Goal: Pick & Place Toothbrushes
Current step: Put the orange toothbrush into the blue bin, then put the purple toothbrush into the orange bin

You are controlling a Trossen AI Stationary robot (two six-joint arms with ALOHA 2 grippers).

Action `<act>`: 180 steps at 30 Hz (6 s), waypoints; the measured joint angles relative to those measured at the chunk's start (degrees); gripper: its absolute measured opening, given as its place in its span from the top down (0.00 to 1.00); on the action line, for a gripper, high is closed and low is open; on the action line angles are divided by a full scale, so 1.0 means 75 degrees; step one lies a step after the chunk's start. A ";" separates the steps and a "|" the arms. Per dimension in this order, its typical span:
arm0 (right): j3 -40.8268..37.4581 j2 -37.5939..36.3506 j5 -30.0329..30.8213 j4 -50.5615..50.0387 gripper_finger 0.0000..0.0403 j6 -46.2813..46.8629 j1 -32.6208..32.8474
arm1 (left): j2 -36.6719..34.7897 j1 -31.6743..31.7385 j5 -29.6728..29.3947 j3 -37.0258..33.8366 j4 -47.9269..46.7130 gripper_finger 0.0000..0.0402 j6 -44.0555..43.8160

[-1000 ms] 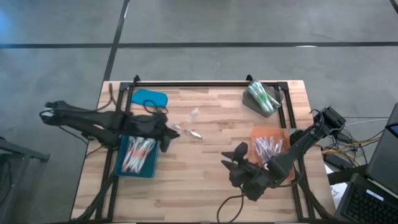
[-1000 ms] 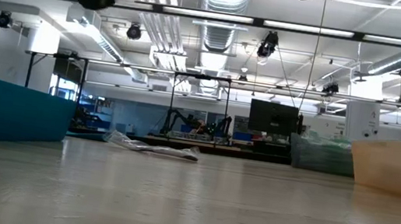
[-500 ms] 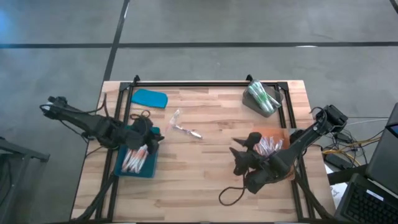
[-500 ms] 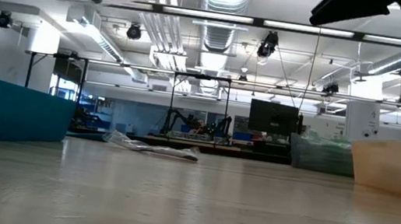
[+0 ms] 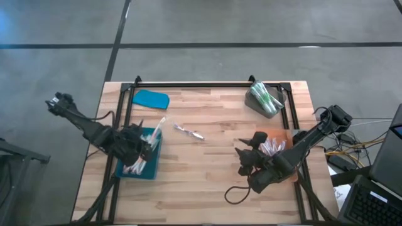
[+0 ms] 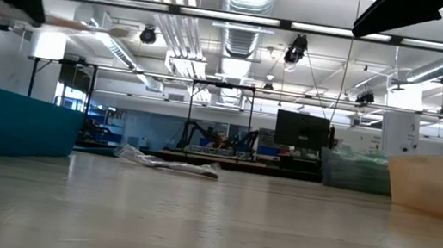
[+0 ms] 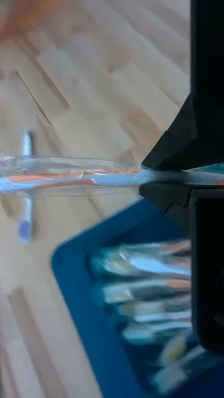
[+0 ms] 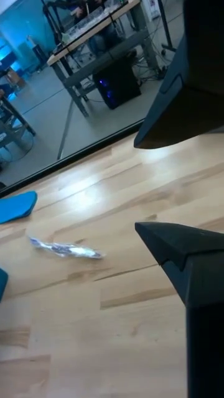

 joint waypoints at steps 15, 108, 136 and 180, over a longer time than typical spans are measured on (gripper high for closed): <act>-0.0013 0.0000 -0.0125 -0.0020 0.50 -0.0003 -0.0023 | 0.0003 -0.1149 0.0989 -0.1244 -0.0177 0.93 -0.2460; -0.0017 -0.0009 -0.2814 0.4018 0.40 -0.2929 -0.2591 | -0.1970 -0.1250 -0.3672 -0.2049 0.1765 0.50 -0.1062; -0.0017 0.0542 -0.5354 0.5439 0.39 -0.3847 -0.4110 | -0.0658 0.0693 -0.2280 -0.2122 0.9775 0.50 1.0283; 0.0807 0.4410 -0.7119 0.7017 0.47 -0.4007 -0.5438 | -0.0035 0.2384 0.1084 -0.2133 1.1357 0.50 1.1861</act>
